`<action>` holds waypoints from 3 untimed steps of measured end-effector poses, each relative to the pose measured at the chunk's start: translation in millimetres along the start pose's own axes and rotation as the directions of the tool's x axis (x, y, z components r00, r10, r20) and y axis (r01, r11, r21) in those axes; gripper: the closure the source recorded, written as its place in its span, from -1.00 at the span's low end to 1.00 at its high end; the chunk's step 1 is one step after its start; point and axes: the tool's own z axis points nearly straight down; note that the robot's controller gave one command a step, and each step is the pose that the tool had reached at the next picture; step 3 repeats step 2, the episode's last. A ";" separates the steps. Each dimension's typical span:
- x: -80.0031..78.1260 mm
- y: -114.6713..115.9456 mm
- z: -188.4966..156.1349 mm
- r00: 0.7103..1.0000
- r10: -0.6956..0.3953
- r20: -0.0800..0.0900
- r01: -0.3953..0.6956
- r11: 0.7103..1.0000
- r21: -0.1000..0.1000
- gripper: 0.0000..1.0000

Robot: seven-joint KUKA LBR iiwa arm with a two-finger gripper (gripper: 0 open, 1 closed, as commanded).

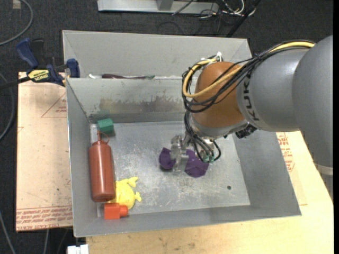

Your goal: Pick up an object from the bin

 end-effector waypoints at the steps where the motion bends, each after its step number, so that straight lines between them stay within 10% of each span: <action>1: -5.4 -5.0 -28.4 1.000 -0.002 0.020 0.002 1.000 -0.002 1.00; 2: 1.4 7.2 -98.5 0.999 0.032 0.002 -0.032 0.999 -0.001 1.00; 3: 1.4 7.2 -98.5 0.999 0.032 0.002 -0.032 0.999 -0.001 1.00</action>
Offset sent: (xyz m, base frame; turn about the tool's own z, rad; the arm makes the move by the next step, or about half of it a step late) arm -0.0010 0.0063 0.0986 0.0341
